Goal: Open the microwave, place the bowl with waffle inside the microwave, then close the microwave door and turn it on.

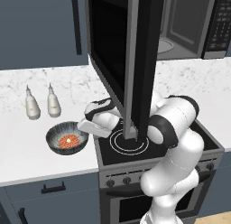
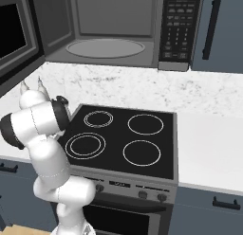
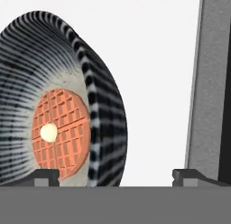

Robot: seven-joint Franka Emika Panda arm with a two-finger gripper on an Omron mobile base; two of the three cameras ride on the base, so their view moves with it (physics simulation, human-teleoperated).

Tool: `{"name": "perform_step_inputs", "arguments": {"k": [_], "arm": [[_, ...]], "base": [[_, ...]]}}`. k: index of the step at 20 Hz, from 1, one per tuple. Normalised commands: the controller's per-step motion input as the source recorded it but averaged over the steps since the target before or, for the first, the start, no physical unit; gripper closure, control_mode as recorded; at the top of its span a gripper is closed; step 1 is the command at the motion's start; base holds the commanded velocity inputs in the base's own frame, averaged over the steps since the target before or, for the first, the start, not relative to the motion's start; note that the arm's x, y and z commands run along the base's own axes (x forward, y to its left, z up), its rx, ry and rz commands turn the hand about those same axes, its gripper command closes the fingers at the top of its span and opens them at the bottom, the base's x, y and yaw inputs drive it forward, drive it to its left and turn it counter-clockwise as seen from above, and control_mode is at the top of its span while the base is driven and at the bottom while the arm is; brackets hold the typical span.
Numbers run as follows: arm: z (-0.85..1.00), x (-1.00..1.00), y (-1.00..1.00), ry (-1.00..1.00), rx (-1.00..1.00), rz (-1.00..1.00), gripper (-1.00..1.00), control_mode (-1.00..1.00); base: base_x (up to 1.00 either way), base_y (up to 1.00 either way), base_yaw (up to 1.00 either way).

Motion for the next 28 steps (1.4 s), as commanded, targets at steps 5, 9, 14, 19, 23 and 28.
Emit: {"name": "perform_step_inputs", "arguments": {"k": [5, 9, 14, 19, 23, 28], "arm": [[-0.25, 0.0, 0.08, 0.0, -0.01, 0.0, -1.0, -1.0], [-0.17, 0.02, 0.13, 0.0, -0.01, 0.0, -1.0, -1.0], [-0.04, 0.0, 0.05, 0.0, -0.01, 0.0, -1.0, -1.0], [0.0, 0.0, 0.0, 0.0, 0.0, 0.0, 1.0, -1.0], [0.0, 0.0, 0.0, 0.0, 0.0, 0.0, 1.0, -1.0], [0.0, 0.0, 0.0, 0.0, 0.0, 0.0, 1.0, -1.0]], "base": [[0.0, 0.0, 0.0], [0.0, 0.0, 0.0], [0.0, 0.0, 0.0], [0.0, 0.0, 0.0], [0.0, 0.0, 0.0], [0.0, 0.0, 0.0]]}}
